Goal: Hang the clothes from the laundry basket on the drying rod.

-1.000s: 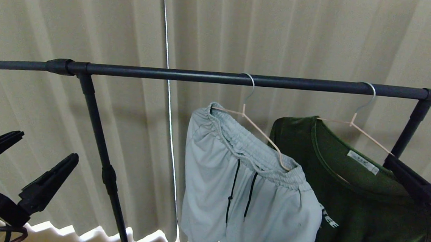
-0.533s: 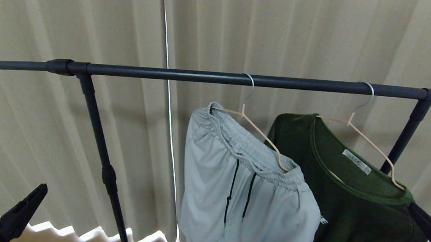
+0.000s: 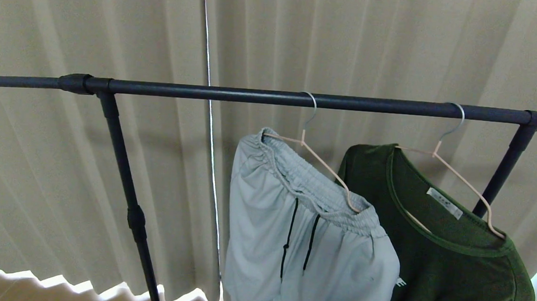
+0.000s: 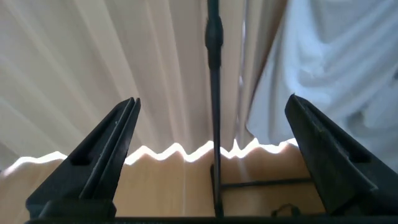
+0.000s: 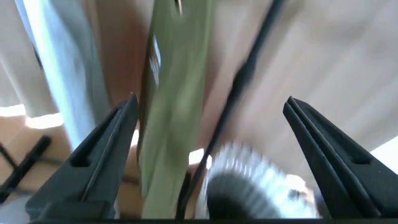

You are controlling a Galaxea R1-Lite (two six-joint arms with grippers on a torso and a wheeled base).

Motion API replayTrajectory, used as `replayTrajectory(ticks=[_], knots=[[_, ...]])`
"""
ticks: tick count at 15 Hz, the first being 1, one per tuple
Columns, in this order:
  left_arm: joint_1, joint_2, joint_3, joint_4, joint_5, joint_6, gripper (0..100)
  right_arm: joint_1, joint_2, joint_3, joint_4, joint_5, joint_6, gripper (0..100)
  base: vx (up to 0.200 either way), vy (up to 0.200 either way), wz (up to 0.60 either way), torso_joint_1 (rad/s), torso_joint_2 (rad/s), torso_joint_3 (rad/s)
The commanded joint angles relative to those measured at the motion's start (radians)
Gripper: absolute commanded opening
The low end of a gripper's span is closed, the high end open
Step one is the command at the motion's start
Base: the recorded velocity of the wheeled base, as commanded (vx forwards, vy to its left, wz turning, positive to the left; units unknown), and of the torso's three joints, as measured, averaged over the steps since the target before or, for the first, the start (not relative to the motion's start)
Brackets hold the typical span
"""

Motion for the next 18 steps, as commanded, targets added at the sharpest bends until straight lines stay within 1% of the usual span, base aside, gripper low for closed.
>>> replayTrajectory(ticks=[1, 3, 4, 6, 7, 10, 11, 13, 14, 15, 17, 18], knots=[[-0.013, -0.174, 0.000, 0.072, 0.001, -0.023, 100, -0.005, -0.181, -0.003, 0.086, -0.050, 0.030, 100, 0.000, 0.000, 0.00, 0.000, 0.00, 0.000], [-0.013, -0.174, 0.000, 0.072, 0.003, -0.032, 100, -0.005, -0.201, -0.004, 0.089, -0.083, 0.068, 100, 0.000, 0.000, 0.00, 0.000, 0.00, 0.000], [-0.013, -0.174, 0.000, 0.072, 0.023, -0.045, 100, -0.006, -0.233, -0.004, 0.092, -0.097, 0.082, 100, 0.000, 0.000, 0.00, 0.000, 0.00, 0.000], [-0.013, -0.173, 0.000, 0.070, 0.073, -0.071, 100, -0.006, -0.241, -0.006, 0.095, -0.134, 0.087, 100, 0.000, 0.000, 0.00, 0.000, 0.00, 0.000], [-0.013, -0.173, 0.000, 0.070, 0.108, -0.091, 100, -0.006, -0.241, -0.007, 0.099, -0.192, 0.085, 100, 0.000, 0.000, 0.00, 0.000, 0.00, 0.000], [-0.013, -0.173, 0.000, 0.068, 0.142, -0.092, 100, -0.006, -0.241, -0.007, 0.099, -0.261, 0.078, 100, 0.000, 0.000, 0.00, 0.000, 0.00, 0.000], [-0.006, -0.173, 0.000, 0.068, 0.147, -0.084, 100, -0.006, -0.241, -0.007, 0.097, -0.263, 0.073, 100, 0.000, 0.000, 0.00, 0.000, 0.00, 0.000], [0.066, -0.177, 0.000, 0.067, 0.142, -0.068, 100, -0.006, -0.241, -0.007, 0.097, -0.264, 0.070, 100, 0.000, 0.000, 0.00, 0.000, 0.00, 0.000], [0.083, -0.188, 0.000, 0.067, 0.139, -0.066, 100, -0.006, -0.241, -0.007, 0.097, -0.264, 0.070, 100, 0.000, 0.000, 0.00, 0.000, 0.00, 0.000], [0.085, -0.265, 0.000, 0.067, 0.112, -0.061, 100, -0.006, -0.241, -0.007, 0.099, -0.264, 0.073, 100, 0.000, 0.000, 0.00, 0.000, 0.00, 0.000], [0.085, -0.266, 0.000, 0.068, 0.108, -0.086, 100, -0.006, -0.241, -0.004, 0.094, -0.266, 0.082, 100, 0.000, 0.000, 0.00, 0.000, 0.00, 0.000], [0.085, -0.266, 0.000, 0.068, 0.104, -0.084, 100, -0.006, -0.241, 0.002, 0.085, -0.266, 0.087, 100, 0.000, 0.000, 0.00, 0.000, 0.00, 0.000]])
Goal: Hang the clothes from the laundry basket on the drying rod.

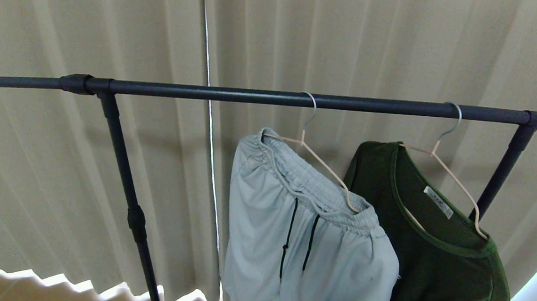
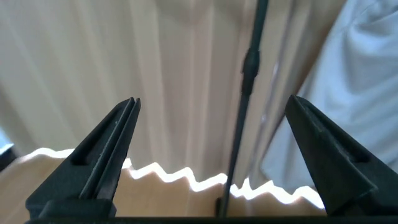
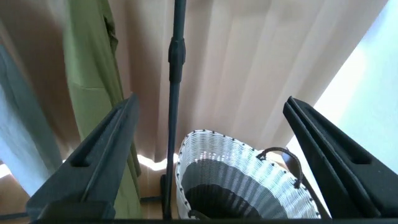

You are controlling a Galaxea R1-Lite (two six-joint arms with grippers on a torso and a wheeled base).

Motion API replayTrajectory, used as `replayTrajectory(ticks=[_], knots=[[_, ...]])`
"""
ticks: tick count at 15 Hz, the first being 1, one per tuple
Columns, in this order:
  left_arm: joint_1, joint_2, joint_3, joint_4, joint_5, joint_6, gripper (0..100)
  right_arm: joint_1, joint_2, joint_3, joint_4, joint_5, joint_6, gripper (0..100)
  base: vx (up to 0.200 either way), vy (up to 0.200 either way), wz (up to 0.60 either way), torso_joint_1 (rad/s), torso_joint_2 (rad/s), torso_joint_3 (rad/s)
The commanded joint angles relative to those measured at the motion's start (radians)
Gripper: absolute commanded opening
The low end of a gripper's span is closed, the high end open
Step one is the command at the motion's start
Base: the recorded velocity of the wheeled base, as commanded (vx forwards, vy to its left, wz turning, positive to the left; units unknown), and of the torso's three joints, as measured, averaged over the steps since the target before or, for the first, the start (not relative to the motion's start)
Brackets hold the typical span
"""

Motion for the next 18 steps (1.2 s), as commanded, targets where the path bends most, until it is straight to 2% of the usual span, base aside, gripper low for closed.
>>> replayTrajectory(ticks=[1, 3, 4, 5, 18], knots=[[0.002, -0.023, 0.000, 0.001, -0.013, 0.002, 100, 0.000, -0.002, 0.023, -0.027, 0.000, 0.007, 100, 0.000, 0.000, 0.00, 0.000, 0.00, 0.000], [0.002, -0.023, 0.000, -0.001, -0.113, 0.013, 100, 0.000, -0.002, 0.075, -0.123, 0.012, 0.023, 100, 0.000, 0.000, 0.00, 0.000, 0.00, 0.000], [0.002, -0.023, 0.000, -0.001, -0.113, 0.013, 100, 0.000, -0.002, 0.075, -0.123, 0.012, 0.023, 100, 0.000, 0.000, 0.00, 0.000, 0.00, 0.000], [0.000, -0.023, 0.000, -0.001, -0.211, 0.036, 100, 0.000, -0.002, 0.089, -0.145, 0.057, 0.071, 100, 0.000, 0.000, 0.00, 0.000, 0.00, 0.000], [0.000, -0.023, 0.000, -0.003, -0.203, 0.033, 100, 0.000, -0.002, 0.094, -0.155, 0.067, 0.079, 100, 0.000, 0.000, 0.00, 0.000, 0.00, 0.000]])
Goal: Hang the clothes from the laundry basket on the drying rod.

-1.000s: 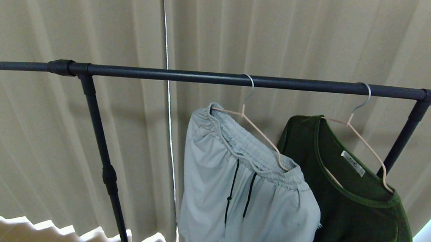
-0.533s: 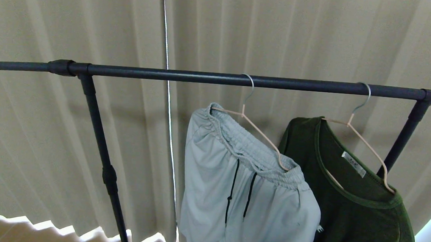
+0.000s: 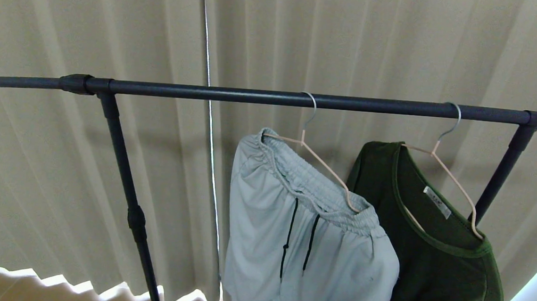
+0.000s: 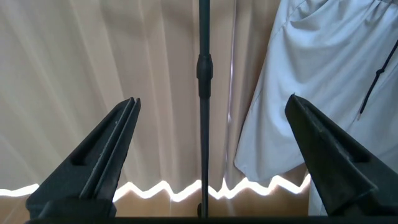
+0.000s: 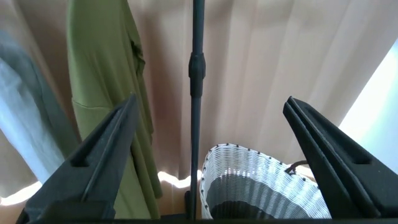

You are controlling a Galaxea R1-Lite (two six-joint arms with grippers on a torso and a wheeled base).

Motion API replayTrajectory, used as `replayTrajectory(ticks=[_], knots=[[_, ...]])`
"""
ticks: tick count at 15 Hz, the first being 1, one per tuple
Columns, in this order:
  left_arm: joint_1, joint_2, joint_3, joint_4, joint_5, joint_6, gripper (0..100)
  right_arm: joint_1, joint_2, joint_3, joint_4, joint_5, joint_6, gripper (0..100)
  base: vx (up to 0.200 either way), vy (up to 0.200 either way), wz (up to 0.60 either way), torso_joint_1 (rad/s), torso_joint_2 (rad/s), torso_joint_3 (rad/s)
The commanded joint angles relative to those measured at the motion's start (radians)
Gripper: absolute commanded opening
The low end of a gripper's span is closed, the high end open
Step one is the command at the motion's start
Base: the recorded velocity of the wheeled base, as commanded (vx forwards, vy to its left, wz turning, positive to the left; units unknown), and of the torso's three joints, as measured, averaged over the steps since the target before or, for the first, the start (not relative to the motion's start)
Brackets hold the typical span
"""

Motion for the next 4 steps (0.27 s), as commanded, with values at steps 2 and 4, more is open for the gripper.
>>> replayTrajectory(ticks=[2, 4], knots=[[0.000, -0.001, 0.000, 0.001, 0.000, 0.000, 100, 0.000, -0.001, -0.001, -0.001, 0.000, -0.002, 100, 0.000, 0.000, 0.00, 0.000, 0.00, 0.000], [0.000, -0.001, 0.000, 0.001, 0.000, 0.000, 100, 0.000, -0.001, 0.000, -0.001, 0.000, 0.000, 100, 0.000, 0.000, 0.00, 0.000, 0.00, 0.000]])
